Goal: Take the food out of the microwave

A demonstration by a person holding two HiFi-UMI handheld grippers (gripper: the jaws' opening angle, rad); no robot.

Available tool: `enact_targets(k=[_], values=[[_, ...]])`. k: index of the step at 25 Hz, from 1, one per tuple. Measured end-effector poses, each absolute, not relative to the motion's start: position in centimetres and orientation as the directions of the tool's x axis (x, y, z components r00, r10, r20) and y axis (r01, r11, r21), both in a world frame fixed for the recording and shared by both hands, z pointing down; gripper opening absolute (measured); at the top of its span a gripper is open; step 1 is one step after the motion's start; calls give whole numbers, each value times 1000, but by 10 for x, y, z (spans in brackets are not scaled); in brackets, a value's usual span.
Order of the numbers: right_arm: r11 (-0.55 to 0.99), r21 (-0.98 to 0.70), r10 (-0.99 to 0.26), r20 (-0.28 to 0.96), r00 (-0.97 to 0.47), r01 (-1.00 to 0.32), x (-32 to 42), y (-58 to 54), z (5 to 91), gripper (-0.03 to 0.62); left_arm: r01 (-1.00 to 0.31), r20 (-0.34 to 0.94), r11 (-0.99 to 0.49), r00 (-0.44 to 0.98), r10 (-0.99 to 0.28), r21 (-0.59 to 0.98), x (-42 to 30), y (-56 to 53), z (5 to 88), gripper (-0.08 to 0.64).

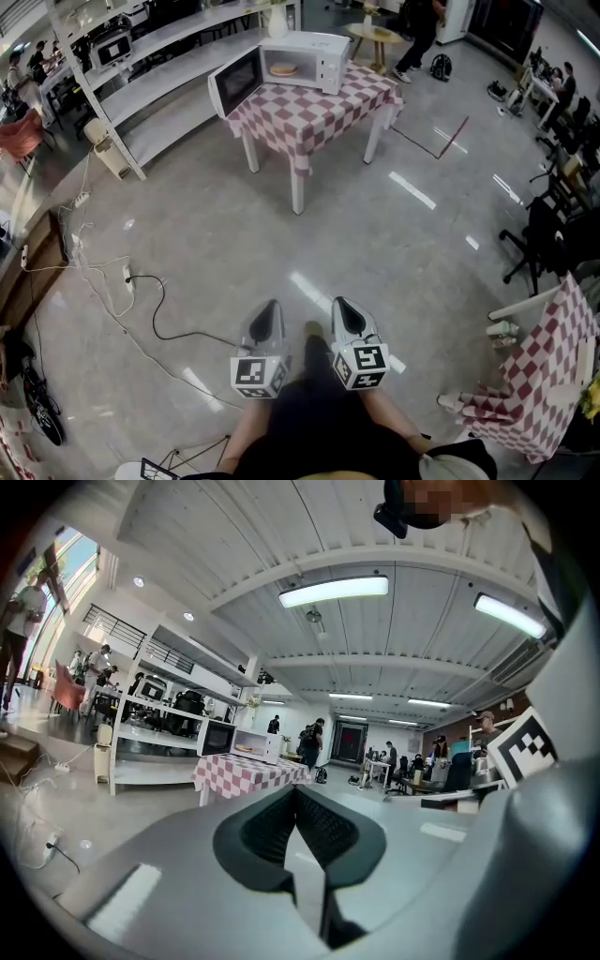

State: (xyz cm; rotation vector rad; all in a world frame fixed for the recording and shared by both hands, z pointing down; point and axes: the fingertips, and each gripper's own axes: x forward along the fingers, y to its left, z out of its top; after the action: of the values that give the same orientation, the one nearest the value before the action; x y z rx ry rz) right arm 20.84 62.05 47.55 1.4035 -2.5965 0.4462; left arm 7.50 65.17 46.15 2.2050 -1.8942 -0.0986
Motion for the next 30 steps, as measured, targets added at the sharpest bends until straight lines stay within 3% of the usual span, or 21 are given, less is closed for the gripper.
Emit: enact_targets(k=[30], values=[[581, -166, -750, 271, -603, -797, 173, 368, 486, 2, -972, 78, -15, 34, -996, 236, 33, 426, 467, 8]])
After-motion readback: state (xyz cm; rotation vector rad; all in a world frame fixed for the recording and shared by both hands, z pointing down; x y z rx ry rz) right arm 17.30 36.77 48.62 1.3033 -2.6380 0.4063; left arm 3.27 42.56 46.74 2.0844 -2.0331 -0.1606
